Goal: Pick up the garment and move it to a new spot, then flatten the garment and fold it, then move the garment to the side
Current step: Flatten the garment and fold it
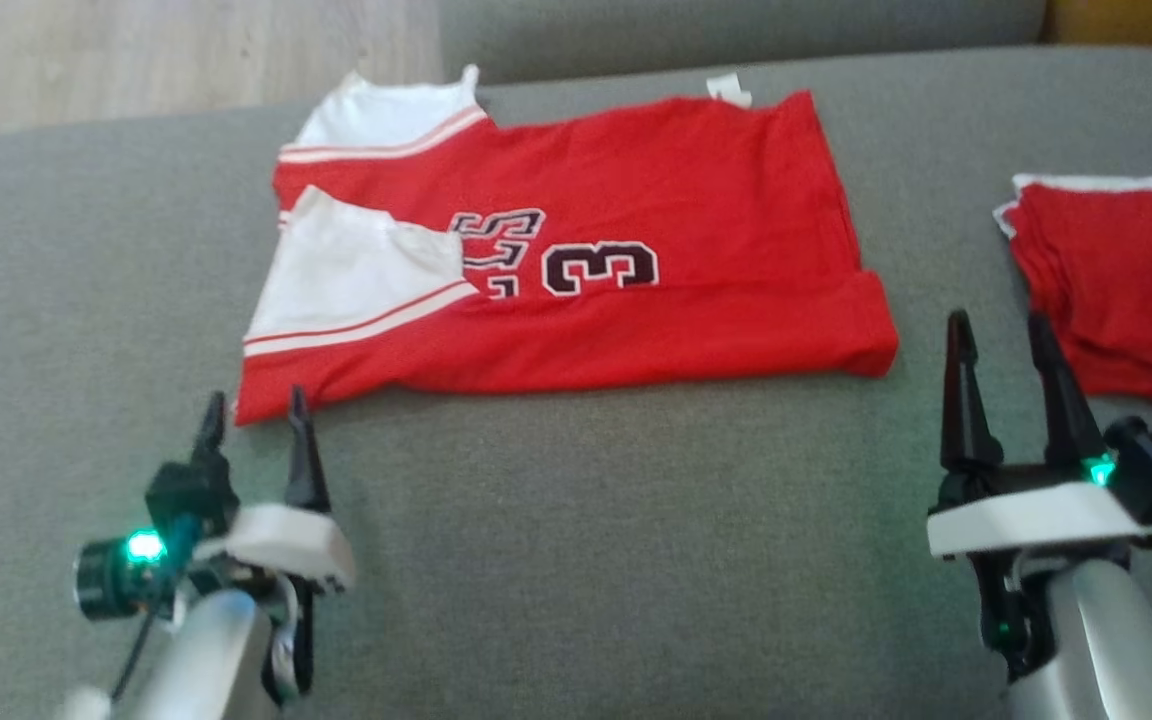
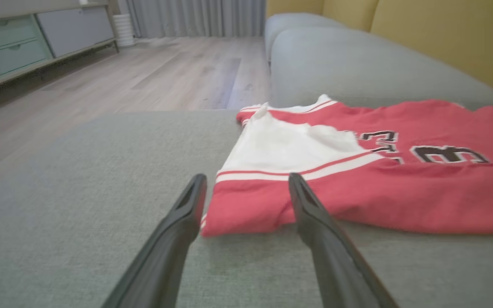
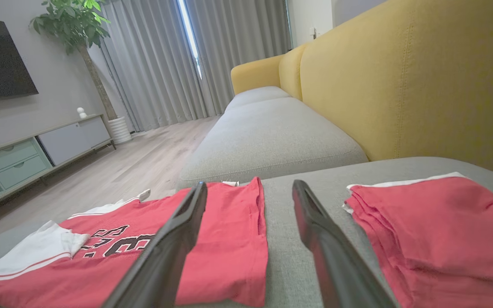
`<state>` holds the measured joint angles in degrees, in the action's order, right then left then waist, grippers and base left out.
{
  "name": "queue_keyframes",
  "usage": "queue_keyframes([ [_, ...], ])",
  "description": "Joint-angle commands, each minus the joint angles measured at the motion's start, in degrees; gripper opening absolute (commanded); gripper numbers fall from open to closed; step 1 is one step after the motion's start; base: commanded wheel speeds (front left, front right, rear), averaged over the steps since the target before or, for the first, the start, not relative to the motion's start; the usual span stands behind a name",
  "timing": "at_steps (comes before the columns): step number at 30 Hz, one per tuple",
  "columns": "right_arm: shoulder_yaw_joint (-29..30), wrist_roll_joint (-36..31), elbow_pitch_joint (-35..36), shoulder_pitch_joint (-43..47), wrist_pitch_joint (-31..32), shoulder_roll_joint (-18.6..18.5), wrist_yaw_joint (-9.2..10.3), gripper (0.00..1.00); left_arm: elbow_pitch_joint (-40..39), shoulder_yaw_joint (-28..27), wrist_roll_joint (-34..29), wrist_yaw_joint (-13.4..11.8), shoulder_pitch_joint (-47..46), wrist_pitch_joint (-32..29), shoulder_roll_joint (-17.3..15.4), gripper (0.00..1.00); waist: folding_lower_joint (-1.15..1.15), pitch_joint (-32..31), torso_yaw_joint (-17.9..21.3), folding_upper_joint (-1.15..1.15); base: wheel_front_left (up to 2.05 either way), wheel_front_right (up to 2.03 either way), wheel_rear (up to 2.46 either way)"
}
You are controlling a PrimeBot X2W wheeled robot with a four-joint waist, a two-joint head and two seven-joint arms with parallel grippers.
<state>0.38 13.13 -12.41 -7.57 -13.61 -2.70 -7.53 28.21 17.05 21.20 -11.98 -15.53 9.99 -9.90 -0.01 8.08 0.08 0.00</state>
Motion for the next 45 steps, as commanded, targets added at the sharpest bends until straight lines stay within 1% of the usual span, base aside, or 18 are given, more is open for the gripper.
queue_keyframes([
  [1, -1.6, 0.4, 2.2, -2.2, 0.0, -0.2, 0.04, 1.0, 0.0, -2.4, 0.0, -0.6, -3.7, -0.3, -1.4, 1.0, 0.01, 1.7, 1.1, 0.0, 0.0, 0.0, 0.0],
  [7, -3.5, 1.2, 3.1, -3.3, 0.2, -0.2, 0.04, 1.0, 11.0, -3.3, 0.6, -1.6, -9.2, -3.1, -2.0, 1.0, 0.01, 4.5, 2.7, 0.0, 0.0, 0.0, 0.0],
  [13, -4.9, 2.0, 3.5, -3.8, 0.2, -0.2, 0.04, 1.0, 18.3, -4.0, 1.0, -2.4, -12.5, -3.6, -2.7, 1.0, 0.01, 5.7, 3.7, 0.0, 0.0, 0.0, 0.0],
  [16, -5.4, 2.5, 3.4, -3.8, 0.2, -0.2, 0.04, 1.0, 20.9, -3.8, 1.3, -1.9, -13.5, -4.0, -2.7, 1.0, 0.01, 5.9, 3.9, 0.0, 0.0, 0.0, 0.0],
  [19, -5.6, 2.9, 3.2, -3.8, 0.2, -0.2, 0.04, 1.0, 23.8, -3.2, 1.7, -0.2, -14.2, -5.8, -2.6, 1.0, 0.01, 6.0, 4.0, 0.0, 0.0, 0.0, 0.0],
  [20, -5.7, 2.9, 3.0, -3.9, 0.2, -0.2, 0.04, 1.0, 24.6, -2.8, 1.8, 0.3, -14.4, -6.8, -2.3, 0.68, 0.01, 5.9, 4.0, 0.0, 0.0, 0.0, 0.0],
  [21, -5.7, 2.9, 3.0, -3.9, 0.2, -0.2, 0.04, 1.0, 24.6, -2.8, 1.8, 0.3, -14.4, -6.8, -2.3, 0.68, 0.01, 5.9, 4.0, 0.0, 0.0, 0.0, 0.0],
  [22, -5.8, 2.9, 2.9, -4.0, 0.2, -0.2, 0.04, 1.0, 25.2, -2.4, 1.9, 0.9, -14.6, -7.4, -2.2, 0.22, 0.01, 5.9, 4.0, 0.0, 0.0, 0.0, 0.0],
  [23, -5.9, 3.0, 2.8, -4.1, 0.3, -0.2, 0.04, 1.0, 25.5, -2.2, 1.9, 1.2, -14.8, -7.5, -2.1, 0.0, 0.01, 5.8, 4.0, 0.0, 0.0, 0.0, 0.0],
  [25, -6.1, 3.1, 2.4, -4.3, 0.9, -0.2, 0.04, 1.0, 25.6, -2.1, 2.0, 1.6, -15.1, -6.6, -2.0, 0.0, 0.01, 5.6, 3.9, 0.0, 0.0, 0.0, 0.0],
  [28, -6.2, 2.5, 1.3, -4.9, 2.2, -0.2, 0.04, 1.0, 24.4, -2.5, 2.2, 1.4, -15.6, -3.3, -1.9, 0.0, 0.01, 5.2, 3.6, 0.0, 0.0, 0.0, 0.0],
  [31, -5.8, 1.0, -0.5, -6.0, 4.8, -0.2, 0.04, 1.0, 21.7, -2.7, 2.0, 1.5, -16.4, 1.1, -1.9, 0.0, 0.01, 5.0, 3.0, 0.0, 0.0, 0.0, 0.0],
  [34, -4.5, 0.6, -3.5, -7.9, 8.0, -0.2, 0.04, 1.0, 17.6, -2.0, 1.0, 2.0, -17.1, 3.5, -1.8, 0.0, 0.01, 4.8, 2.0, 0.0, 0.0, 0.0, 0.0],
  [36, -3.2, 0.4, -6.2, -9.5, 9.9, -0.2, 0.04, 1.0, 14.6, -1.5, 0.2, 2.2, -17.3, 4.2, -1.7, 0.0, 0.01, 4.9, 1.3, 0.0, 0.0, 0.0, 0.0],
  [39, -1.6, 2.6, -11.4, -12.1, 12.2, -0.2, 0.04, 1.0, 10.8, -0.5, -1.2, 2.4, -17.1, 4.6, -1.7, 0.0, 0.01, 5.0, 0.4, 0.0, 0.0, 0.0, 0.0],
  [45, -1.0, 5.0, -22.8, -17.7, 13.5, -0.2, 0.04, 1.0, 7.0, 1.1, -2.2, 2.7, -16.4, 4.8, -1.2, 0.0, 0.01, 5.4, -1.1, 0.0, 0.0, 0.0, 0.0],
])
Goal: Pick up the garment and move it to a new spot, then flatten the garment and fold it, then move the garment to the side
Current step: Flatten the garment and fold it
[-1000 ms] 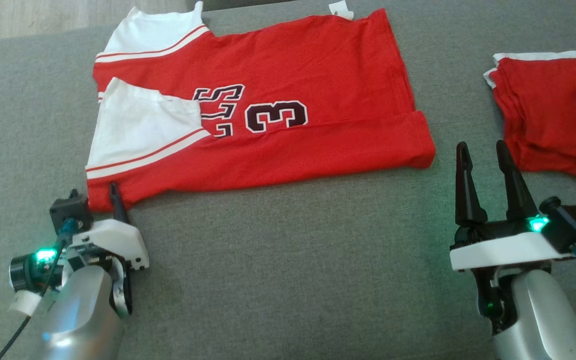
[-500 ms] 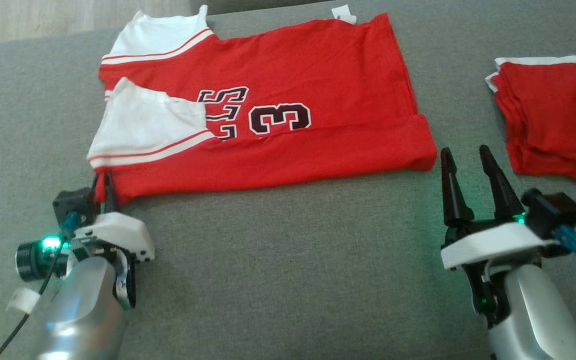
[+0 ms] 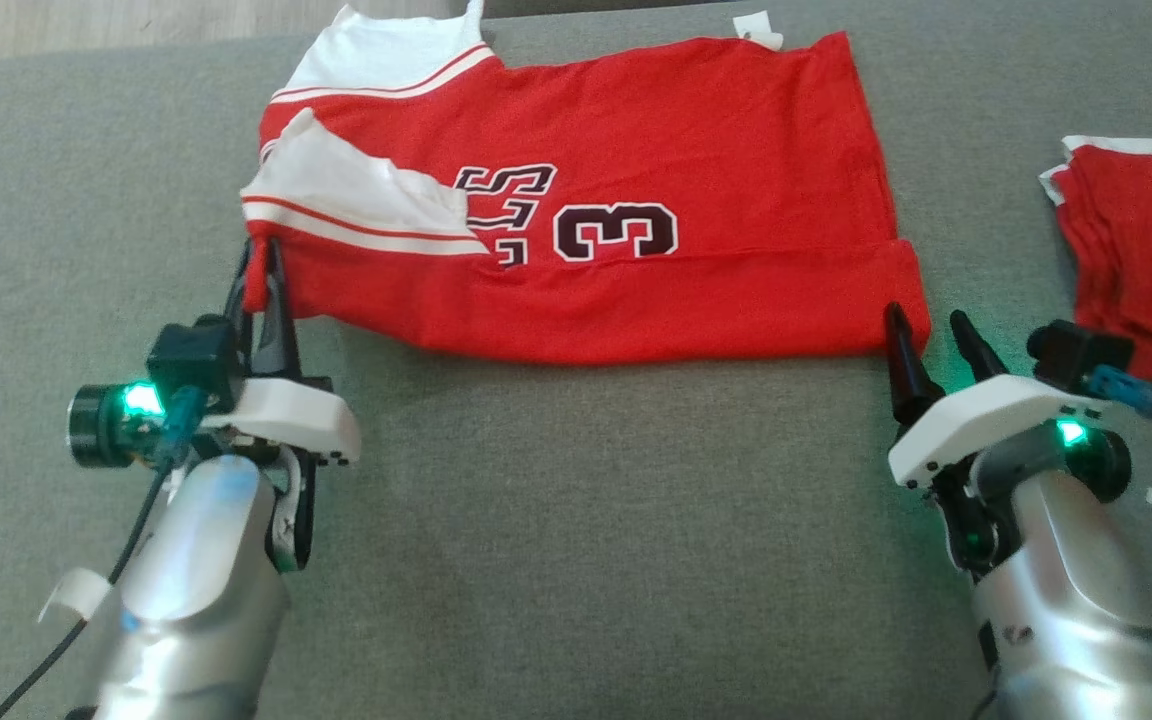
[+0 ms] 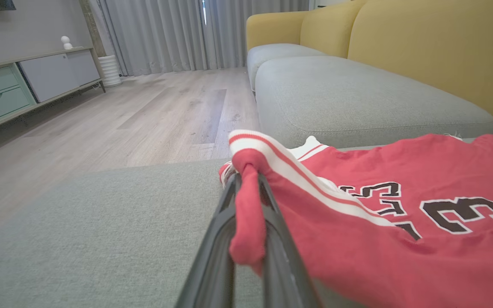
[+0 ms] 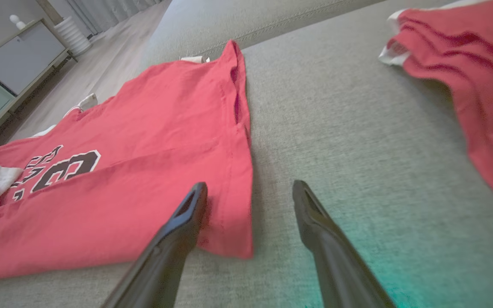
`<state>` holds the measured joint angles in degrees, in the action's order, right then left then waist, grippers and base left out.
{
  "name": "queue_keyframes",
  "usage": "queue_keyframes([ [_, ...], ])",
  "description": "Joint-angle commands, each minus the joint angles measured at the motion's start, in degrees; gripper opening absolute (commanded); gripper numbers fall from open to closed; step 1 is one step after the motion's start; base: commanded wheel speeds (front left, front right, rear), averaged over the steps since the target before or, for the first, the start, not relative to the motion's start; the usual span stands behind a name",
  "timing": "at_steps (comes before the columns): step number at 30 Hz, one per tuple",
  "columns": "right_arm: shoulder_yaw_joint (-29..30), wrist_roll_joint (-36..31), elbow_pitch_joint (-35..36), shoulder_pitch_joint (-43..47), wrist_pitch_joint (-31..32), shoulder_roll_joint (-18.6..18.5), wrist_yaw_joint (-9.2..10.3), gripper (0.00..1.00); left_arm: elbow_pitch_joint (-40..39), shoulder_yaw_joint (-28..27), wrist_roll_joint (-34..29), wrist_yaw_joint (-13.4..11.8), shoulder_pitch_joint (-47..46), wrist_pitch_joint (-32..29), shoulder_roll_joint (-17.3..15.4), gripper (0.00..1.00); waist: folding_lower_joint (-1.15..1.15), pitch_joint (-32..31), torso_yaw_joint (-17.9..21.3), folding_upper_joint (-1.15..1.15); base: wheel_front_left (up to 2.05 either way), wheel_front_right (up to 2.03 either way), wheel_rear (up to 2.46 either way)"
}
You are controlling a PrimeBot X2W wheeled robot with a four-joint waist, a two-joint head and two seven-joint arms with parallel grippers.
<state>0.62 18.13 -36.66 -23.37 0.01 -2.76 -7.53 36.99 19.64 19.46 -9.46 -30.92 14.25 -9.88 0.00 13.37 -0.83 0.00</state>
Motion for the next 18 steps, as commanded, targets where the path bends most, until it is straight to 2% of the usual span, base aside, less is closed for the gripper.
queue_keyframes([
  [1, -1.3, 0.1, -0.4, -2.7, 0.0, -0.1, 0.04, 1.0, -2.1, -1.2, -0.6, 0.2, -0.9, 0.6, -1.1, 0.0, 0.0, 0.2, -0.4, 0.0, 0.0, 0.0, 0.0],
  [10, -5.2, -0.7, -14.8, -9.5, -0.5, -0.1, 0.04, 1.0, -3.1, 0.3, -0.7, 0.5, -0.5, 0.5, -0.7, 0.0, 0.0, 1.2, -1.7, 0.0, 0.0, 0.0, 0.0],
  [11, -7.2, -0.2, -16.9, -10.5, -0.4, -0.1, 0.04, 0.76, -2.9, 0.5, -0.7, 0.3, -0.4, 0.3, -0.7, 0.0, 0.0, 1.2, -2.0, 0.0, 0.0, 0.0, 0.0],
  [12, -8.2, 0.0, -17.7, -11.0, -0.4, -0.1, 0.04, 0.2, -2.7, 0.5, -0.7, 0.3, -0.3, 0.2, -0.7, 0.0, 0.0, 1.1, -2.0, 0.0, 0.0, 0.0, 0.0],
  [13, -9.3, -0.1, -18.4, -11.3, -0.5, -0.1, 0.04, 0.0, -2.4, 0.6, -0.6, 0.3, -0.3, 0.2, -0.7, 0.0, 0.0, 1.0, -2.1, 0.0, 0.0, 0.0, 0.0],
  [18, -10.8, -2.8, -21.2, -12.5, -3.1, -0.1, 0.04, 0.0, -1.0, 0.5, -0.1, 0.2, 0.9, 0.0, -1.2, 0.0, 0.0, -0.4, -1.7, 0.0, 0.0, 0.0, 0.0],
])
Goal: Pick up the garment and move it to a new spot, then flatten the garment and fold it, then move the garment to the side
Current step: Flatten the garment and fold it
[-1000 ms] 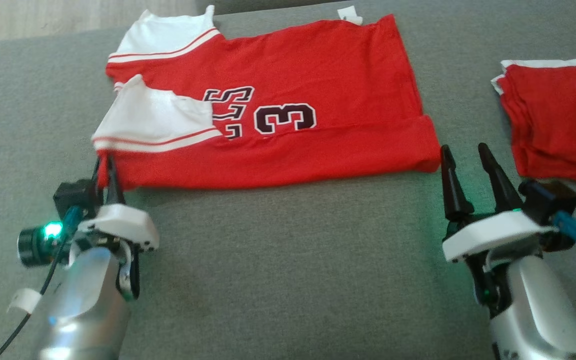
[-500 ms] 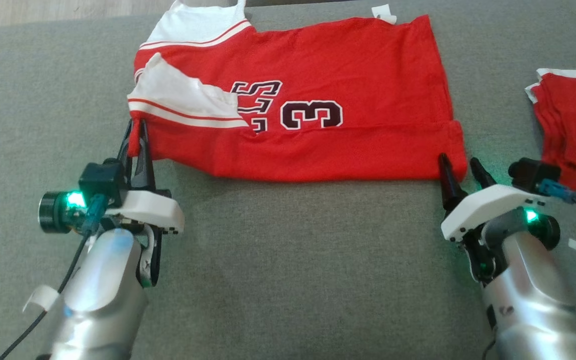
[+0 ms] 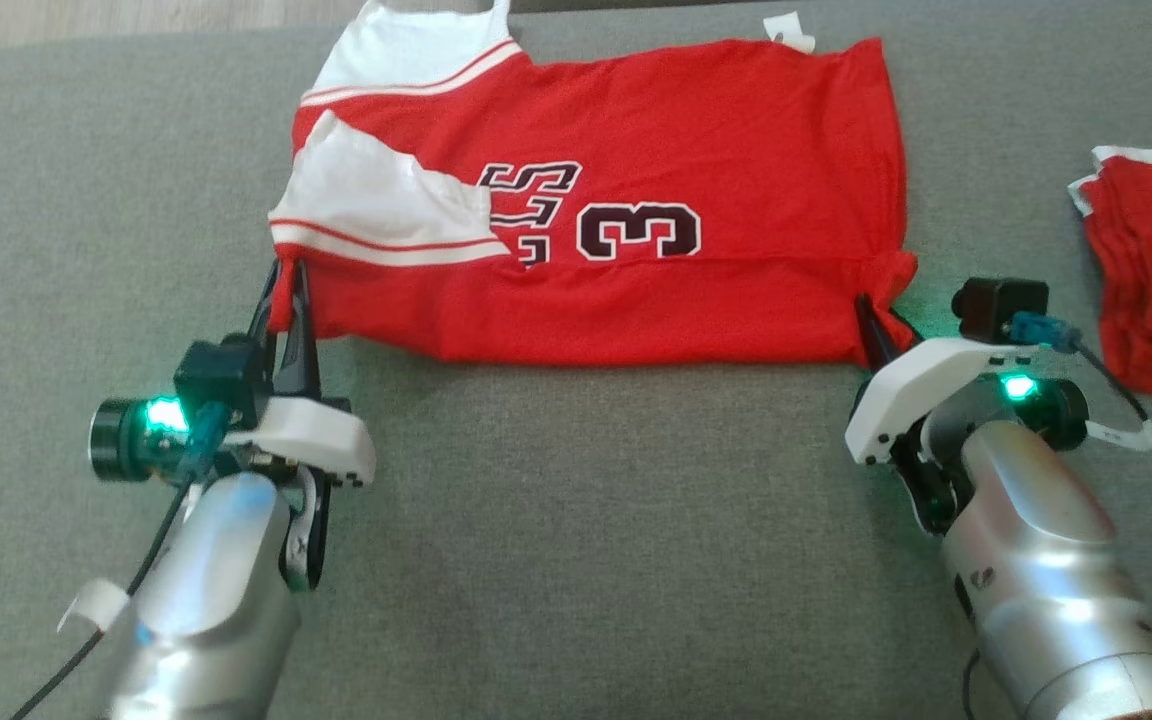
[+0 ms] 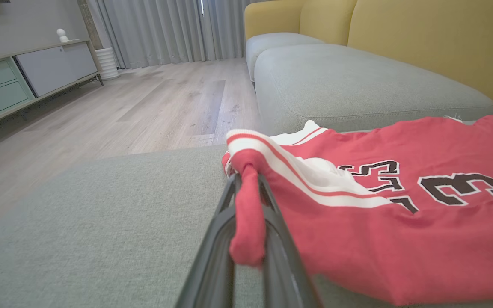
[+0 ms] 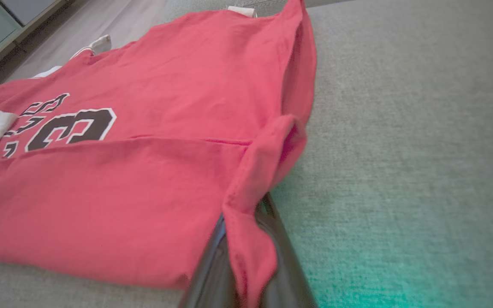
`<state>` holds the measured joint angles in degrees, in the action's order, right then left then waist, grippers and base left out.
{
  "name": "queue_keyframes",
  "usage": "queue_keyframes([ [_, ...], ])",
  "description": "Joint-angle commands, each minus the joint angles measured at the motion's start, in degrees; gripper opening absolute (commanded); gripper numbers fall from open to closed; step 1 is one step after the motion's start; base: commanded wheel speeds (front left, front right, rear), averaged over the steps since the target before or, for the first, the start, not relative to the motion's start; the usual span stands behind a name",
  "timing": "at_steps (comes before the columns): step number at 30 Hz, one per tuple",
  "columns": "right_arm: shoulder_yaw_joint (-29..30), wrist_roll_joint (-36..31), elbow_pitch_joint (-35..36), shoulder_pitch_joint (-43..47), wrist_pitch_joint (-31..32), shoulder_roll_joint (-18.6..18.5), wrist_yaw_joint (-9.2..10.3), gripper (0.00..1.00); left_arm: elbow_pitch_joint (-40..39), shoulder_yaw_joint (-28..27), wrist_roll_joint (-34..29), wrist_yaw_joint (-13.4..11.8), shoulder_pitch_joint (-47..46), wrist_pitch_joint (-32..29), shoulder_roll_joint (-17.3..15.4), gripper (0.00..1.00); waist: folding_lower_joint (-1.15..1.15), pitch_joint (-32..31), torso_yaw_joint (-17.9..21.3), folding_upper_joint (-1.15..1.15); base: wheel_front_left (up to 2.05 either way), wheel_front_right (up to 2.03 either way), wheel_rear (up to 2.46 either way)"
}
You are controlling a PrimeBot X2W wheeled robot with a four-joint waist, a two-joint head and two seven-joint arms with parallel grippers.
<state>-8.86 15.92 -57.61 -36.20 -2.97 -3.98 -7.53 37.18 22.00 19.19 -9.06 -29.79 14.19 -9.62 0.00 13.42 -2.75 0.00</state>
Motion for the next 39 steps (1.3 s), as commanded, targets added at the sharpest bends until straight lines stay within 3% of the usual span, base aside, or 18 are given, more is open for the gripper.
queue_keyframes([
  [1, -1.0, -1.3, -0.7, 0.2, -0.7, 1.1, 0.04, 0.0, -0.9, -1.9, 0.3, -0.3, 0.1, 0.0, -1.6, 0.0, 0.0, -0.9, 0.3, 0.0, 0.0, 0.0, 0.0],
  [13, 2.9, -2.9, -2.5, 3.5, -2.8, 1.1, 0.04, 0.0, 0.1, -2.8, 2.9, -0.6, 6.2, -0.3, -2.4, 0.0, 0.0, -7.2, 1.7, 0.0, 0.0, 0.0, 0.0],
  [23, 1.6, 0.5, 3.4, 11.3, 3.2, 1.1, 0.04, 0.0, -4.4, -2.0, 4.6, -1.6, 16.4, -2.8, -2.8, 0.0, 0.0, -13.3, 2.4, 0.0, 0.0, 0.0, 0.0],
  [29, 4.9, -1.2, 11.8, 18.3, 7.7, 1.1, 0.04, 0.0, -10.3, -2.3, 5.7, -3.1, 21.9, -4.6, -3.7, 0.0, 0.0, -15.6, 2.0, 0.0, 0.0, 0.0, 0.0],
  [39, 9.2, -1.3, 34.9, 33.2, 19.0, 1.1, 0.04, 0.0, -19.7, -0.4, 5.9, -4.5, 29.1, -9.8, -5.6, 0.0, 0.0, -16.3, 1.9, 0.0, 0.0, 0.0, 0.0],
])
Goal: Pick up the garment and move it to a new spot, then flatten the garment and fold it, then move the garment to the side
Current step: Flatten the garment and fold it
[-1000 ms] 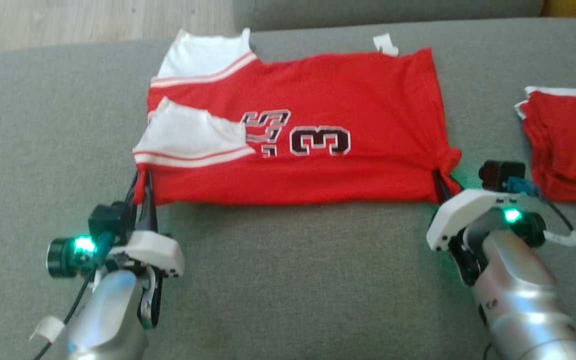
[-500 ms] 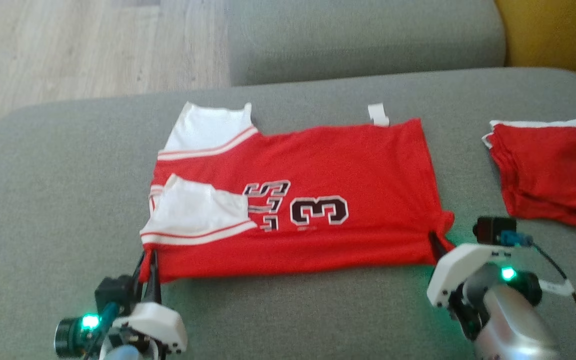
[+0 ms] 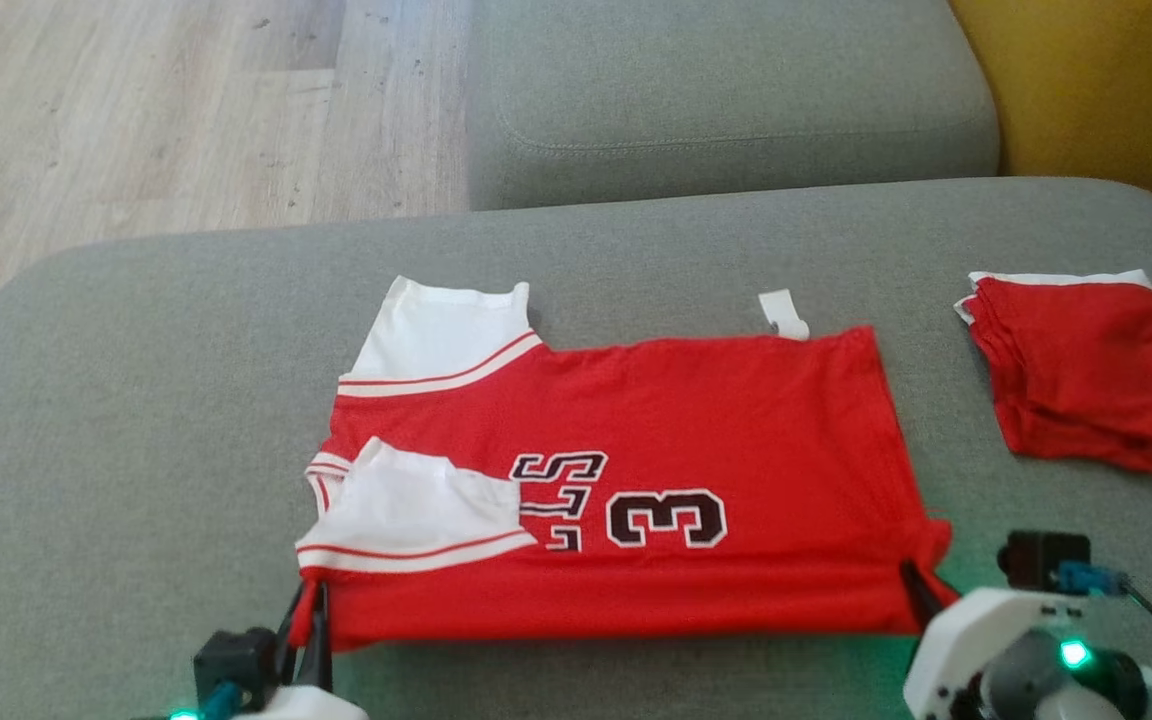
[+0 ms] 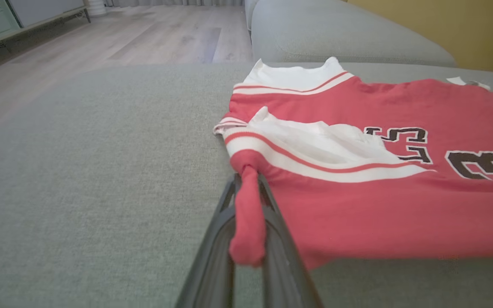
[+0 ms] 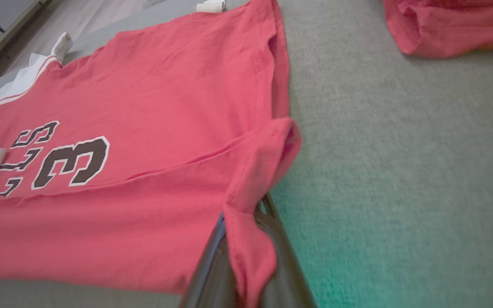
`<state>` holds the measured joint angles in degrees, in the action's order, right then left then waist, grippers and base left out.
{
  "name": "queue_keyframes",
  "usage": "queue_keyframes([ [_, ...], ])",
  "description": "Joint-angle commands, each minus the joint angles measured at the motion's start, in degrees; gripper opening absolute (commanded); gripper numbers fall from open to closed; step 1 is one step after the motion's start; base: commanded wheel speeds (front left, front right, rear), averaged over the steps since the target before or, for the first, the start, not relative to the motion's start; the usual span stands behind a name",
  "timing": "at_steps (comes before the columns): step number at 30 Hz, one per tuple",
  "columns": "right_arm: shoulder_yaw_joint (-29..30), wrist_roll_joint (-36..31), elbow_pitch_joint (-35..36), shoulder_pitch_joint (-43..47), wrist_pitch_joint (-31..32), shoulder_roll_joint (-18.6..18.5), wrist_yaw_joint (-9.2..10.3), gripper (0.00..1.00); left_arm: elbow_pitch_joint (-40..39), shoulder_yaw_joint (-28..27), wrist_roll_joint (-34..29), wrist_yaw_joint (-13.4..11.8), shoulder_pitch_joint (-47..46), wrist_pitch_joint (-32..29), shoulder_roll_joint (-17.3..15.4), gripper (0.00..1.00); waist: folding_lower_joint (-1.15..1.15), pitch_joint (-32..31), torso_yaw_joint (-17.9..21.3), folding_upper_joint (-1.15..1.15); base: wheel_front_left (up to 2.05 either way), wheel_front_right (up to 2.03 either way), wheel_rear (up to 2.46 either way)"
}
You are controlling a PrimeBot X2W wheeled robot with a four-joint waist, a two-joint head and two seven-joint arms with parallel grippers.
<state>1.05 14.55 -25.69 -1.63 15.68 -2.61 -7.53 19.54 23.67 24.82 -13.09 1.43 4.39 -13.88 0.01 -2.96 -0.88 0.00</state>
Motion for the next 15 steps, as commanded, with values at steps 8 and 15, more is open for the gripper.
queue_keyframes([
  [8, 0.4, 1.3, 12.6, 2.5, 2.8, -0.3, 0.04, 1.0, -3.9, -1.5, -0.1, -1.9, -1.5, -3.1, -2.1, 1.0, -0.01, 1.2, 0.4, 0.0, 0.0, 0.0, 0.0],
  [15, 2.4, 1.5, 17.6, 1.1, -0.8, -0.3, 0.04, 1.0, -6.5, -2.2, -0.4, -3.1, -3.3, -3.7, -3.0, 1.0, -0.01, 3.1, 0.9, 0.0, 0.0, 0.0, 0.0],
])
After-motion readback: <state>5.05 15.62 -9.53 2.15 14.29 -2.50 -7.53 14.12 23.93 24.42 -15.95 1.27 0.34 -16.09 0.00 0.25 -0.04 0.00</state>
